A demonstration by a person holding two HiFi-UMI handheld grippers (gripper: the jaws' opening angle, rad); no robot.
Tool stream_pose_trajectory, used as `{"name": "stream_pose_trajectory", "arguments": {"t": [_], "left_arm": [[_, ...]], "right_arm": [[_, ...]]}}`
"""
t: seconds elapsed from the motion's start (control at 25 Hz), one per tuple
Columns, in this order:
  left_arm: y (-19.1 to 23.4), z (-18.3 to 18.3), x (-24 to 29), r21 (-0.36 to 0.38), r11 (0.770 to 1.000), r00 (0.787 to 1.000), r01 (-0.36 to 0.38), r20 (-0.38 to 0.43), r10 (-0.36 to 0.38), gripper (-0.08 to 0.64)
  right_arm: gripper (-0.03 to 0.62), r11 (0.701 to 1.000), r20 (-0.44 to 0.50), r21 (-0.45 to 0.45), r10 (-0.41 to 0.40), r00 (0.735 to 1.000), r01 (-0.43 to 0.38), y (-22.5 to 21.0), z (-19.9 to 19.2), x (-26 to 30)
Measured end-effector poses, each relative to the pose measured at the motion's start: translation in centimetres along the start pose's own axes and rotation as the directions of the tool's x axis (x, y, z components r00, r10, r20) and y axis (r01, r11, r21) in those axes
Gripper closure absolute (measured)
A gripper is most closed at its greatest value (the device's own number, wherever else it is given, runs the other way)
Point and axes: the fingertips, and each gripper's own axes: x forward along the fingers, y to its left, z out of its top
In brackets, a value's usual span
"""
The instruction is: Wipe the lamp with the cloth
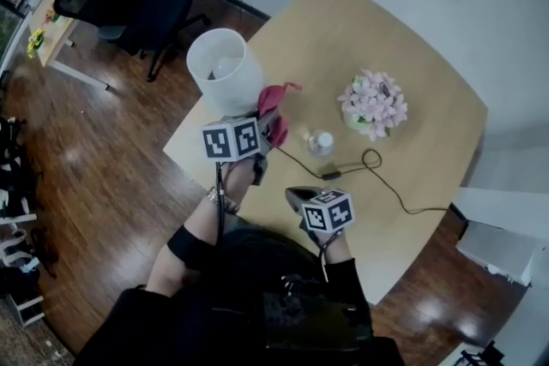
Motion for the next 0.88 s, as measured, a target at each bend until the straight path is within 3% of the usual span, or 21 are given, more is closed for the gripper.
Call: {"name": "stream_pose_trajectory", "arguments": {"t": [0.32, 0.44, 0.52, 0.64, 0.88], "left_arm": [[4.0, -5.1, 2.3, -0.003, 0.999, 0.99, -0.035, -0.14, 0.035, 0.452], [4.6, -6.4, 1.4, 0.043, 0.999, 0.981, -0.013, -0.193, 0.021, 0.453], [3.7, -6.8, -0.2, 0.112, 0.993, 0.975, 0.039, -0.222, -0.013, 0.453], [1.3, -6.6, -4.1, 0.266, 0.955, 0.967, 0.133, -0.246, -0.066, 0.453], [-1.5, -4.4, -11.6, 0.52, 0.831, 0.97, 0.197, -0.228, -0.087, 0.453]], "right_arm": [[0.589, 1.0, 0.024, -0.004, -0.021, 0.999, 0.021, 1.2, 0.6, 0.5], [0.589, 0.999, 0.038, -0.008, -0.039, 0.999, 0.039, 1.6, 0.9, 0.5], [0.588, 0.999, 0.05, -0.009, -0.047, 0.998, 0.048, 2.0, 1.1, 0.5], [0.589, 0.998, 0.08, -0.018, -0.063, 0.995, 0.065, 2.7, 1.7, 0.3], [0.589, 0.992, 0.135, -0.068, -0.095, 0.986, 0.105, 4.7, 4.7, -0.2]]}}
